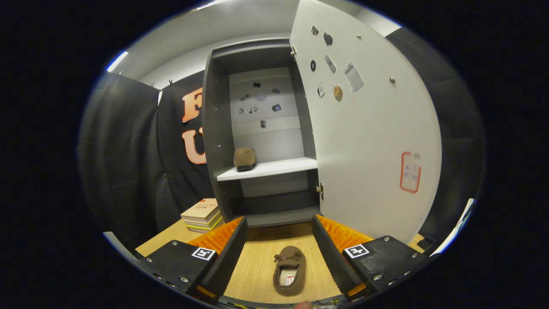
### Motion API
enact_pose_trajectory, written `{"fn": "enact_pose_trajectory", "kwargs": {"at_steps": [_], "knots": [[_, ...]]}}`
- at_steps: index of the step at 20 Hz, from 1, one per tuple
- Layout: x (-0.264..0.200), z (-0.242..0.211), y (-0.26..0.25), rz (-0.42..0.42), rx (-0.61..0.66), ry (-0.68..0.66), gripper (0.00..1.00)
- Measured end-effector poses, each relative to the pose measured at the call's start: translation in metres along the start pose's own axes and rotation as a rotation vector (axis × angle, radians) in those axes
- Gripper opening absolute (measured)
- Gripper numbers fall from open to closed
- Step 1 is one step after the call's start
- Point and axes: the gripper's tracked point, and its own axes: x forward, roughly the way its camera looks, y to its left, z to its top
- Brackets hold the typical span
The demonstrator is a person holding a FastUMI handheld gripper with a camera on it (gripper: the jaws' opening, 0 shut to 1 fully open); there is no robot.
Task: Open the shoe cabinet door, grab the shoes and put them into the shoe cabinet, then close the shoe cabinet door.
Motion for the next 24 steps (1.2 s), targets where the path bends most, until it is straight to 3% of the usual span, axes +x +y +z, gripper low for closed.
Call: {"fn": "enact_pose_trajectory", "kwargs": {"at_steps": [14, 24], "knots": [[0.075, -0.195, 0.006, -0.043, 0.042, 0.294, 0.91], [0.118, -0.226, 0.012, -0.019, -0.019, 0.33, 0.73]]}}
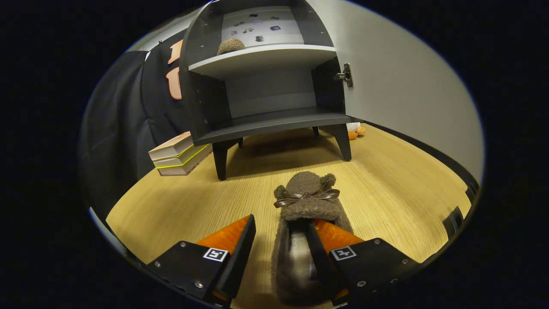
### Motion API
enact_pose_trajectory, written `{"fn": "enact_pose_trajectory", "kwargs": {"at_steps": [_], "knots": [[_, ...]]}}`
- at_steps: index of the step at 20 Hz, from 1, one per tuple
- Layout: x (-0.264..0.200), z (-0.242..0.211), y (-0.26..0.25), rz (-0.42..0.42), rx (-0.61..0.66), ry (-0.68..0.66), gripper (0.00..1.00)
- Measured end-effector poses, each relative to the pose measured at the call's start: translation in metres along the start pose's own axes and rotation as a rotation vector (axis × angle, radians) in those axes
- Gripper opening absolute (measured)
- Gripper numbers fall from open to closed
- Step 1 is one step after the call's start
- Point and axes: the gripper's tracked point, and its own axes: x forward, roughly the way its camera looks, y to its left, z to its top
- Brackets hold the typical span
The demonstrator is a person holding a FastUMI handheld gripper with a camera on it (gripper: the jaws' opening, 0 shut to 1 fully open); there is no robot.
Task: Open the shoe cabinet door, grab the shoes and put them into the shoe cabinet, then close the shoe cabinet door.
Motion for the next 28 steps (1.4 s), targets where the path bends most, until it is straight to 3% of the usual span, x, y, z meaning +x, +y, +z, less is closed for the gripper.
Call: {"fn": "enact_pose_trajectory", "kwargs": {"at_steps": [2, 5, 8, 9, 10, 18, 28], "knots": [[0.011, 0.0, -0.001, -0.002, 0.005, 0.0, 0.65], [0.025, 0.002, -0.001, -0.01, -0.023, -0.006, 0.4], [0.032, 0.005, -0.006, -0.044, -0.037, 0.0, 0.24], [0.032, 0.005, -0.006, -0.047, -0.029, -0.002, 0.11], [0.032, 0.006, -0.006, -0.05, -0.025, 0.0, 0.09], [0.006, 0.058, 0.01, -0.026, -0.08, -0.006, 0.07], [-0.068, 0.207, 0.015, -0.08, -0.049, -0.107, 0.07]]}}
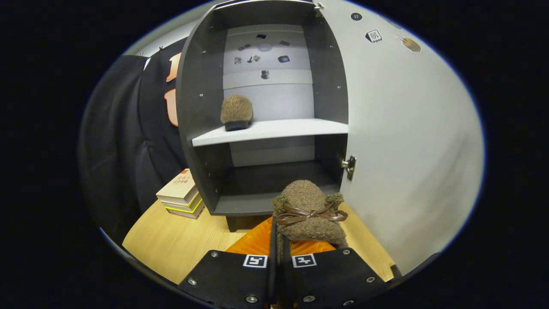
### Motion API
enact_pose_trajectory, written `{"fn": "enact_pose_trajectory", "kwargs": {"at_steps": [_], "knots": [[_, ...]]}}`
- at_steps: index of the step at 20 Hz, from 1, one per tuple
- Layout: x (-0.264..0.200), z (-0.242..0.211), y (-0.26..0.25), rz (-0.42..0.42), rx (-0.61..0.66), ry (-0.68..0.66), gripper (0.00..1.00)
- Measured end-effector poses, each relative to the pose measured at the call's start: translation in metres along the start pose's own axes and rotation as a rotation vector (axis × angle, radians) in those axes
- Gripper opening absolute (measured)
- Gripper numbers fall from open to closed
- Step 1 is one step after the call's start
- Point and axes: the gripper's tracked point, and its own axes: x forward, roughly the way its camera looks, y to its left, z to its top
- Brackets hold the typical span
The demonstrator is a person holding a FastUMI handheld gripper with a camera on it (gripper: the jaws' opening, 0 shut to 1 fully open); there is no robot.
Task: Open the shoe cabinet door, grab the shoes and put them into the shoe cabinet, then close the shoe cabinet door.
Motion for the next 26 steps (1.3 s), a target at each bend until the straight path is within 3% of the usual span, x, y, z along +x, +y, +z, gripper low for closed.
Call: {"fn": "enact_pose_trajectory", "kwargs": {"at_steps": [9, 16, 26], "knots": [[0.015, 0.1, -0.005, -0.027, 0.01, -0.065, 0.07], [0.085, 0.173, -0.001, 0.054, -0.039, -0.125, 0.07], [0.173, 0.22, 0.015, 0.176, -0.029, -0.145, 0.07]]}}
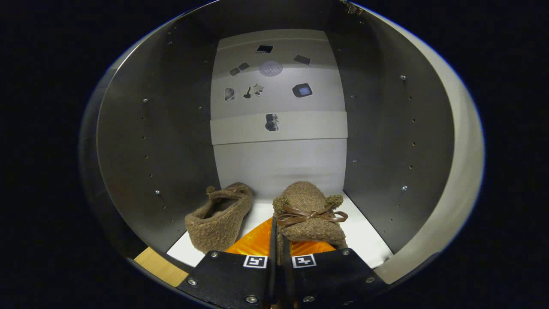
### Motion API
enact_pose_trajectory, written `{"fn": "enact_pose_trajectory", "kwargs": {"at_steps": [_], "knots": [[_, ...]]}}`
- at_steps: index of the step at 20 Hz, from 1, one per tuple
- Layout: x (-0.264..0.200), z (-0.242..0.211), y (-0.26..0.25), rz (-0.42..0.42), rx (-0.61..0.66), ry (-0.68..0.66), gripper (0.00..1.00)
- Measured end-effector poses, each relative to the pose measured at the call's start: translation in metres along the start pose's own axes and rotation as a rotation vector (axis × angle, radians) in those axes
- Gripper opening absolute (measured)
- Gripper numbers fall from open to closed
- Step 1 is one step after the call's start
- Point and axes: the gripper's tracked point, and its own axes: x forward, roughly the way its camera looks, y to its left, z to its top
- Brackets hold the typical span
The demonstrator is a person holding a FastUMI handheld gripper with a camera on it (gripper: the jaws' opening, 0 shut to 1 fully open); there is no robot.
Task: Open the shoe cabinet door, grab the shoes and put them into the shoe cabinet, then close the shoe cabinet door.
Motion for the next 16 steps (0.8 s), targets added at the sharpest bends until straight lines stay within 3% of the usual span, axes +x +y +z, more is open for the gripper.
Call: {"fn": "enact_pose_trajectory", "kwargs": {"at_steps": [10, 14, 16], "knots": [[0.082, 0.007, -0.008, 0.057, 0.074, 0.02, 0.09], [0.082, 0.005, -0.01, 0.054, 0.12, 0.047, 0.2], [0.076, 0.007, -0.007, 0.051, 0.136, 0.054, 0.44]]}}
